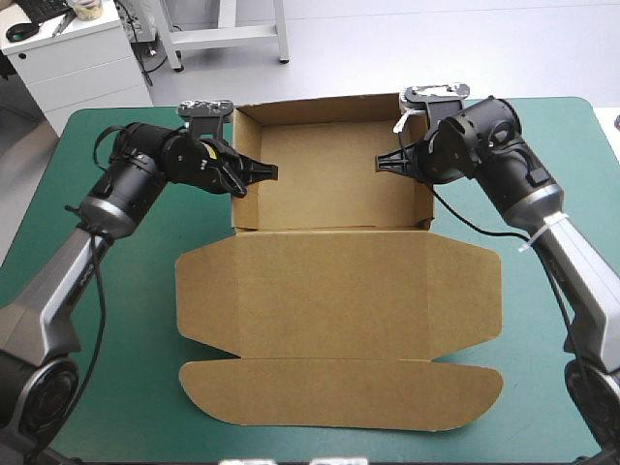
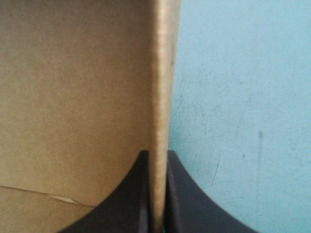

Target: Fold the box

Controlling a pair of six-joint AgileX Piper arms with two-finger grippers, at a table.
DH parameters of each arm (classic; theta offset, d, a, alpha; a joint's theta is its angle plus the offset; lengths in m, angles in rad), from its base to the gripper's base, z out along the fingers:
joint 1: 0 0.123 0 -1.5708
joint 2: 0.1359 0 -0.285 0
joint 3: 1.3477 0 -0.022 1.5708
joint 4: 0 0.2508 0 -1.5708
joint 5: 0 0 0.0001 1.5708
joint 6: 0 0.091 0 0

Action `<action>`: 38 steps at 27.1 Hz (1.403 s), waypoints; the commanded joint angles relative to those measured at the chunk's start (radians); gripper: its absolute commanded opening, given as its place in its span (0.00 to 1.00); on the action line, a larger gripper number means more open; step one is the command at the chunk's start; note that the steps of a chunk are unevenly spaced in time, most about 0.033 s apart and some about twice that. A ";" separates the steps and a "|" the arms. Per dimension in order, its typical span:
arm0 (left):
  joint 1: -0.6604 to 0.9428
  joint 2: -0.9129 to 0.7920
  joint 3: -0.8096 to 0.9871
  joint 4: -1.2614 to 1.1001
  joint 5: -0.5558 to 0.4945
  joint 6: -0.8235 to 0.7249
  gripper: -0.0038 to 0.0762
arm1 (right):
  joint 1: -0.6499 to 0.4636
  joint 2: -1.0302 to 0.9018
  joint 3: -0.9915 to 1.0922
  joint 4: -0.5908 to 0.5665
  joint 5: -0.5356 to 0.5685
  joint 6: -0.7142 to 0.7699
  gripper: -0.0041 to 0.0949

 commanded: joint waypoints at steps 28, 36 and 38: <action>-0.017 0.273 -0.095 -0.038 0.144 -0.007 0.05 | -0.114 0.272 -0.034 0.255 0.065 -0.191 0.05; -0.017 0.278 -0.095 -0.113 0.161 0.062 0.62 | -0.114 0.272 -0.034 0.267 0.087 -0.191 0.59; -0.015 0.278 -0.095 -0.105 0.161 0.054 0.70 | -0.114 0.272 -0.034 0.267 0.084 -0.191 0.79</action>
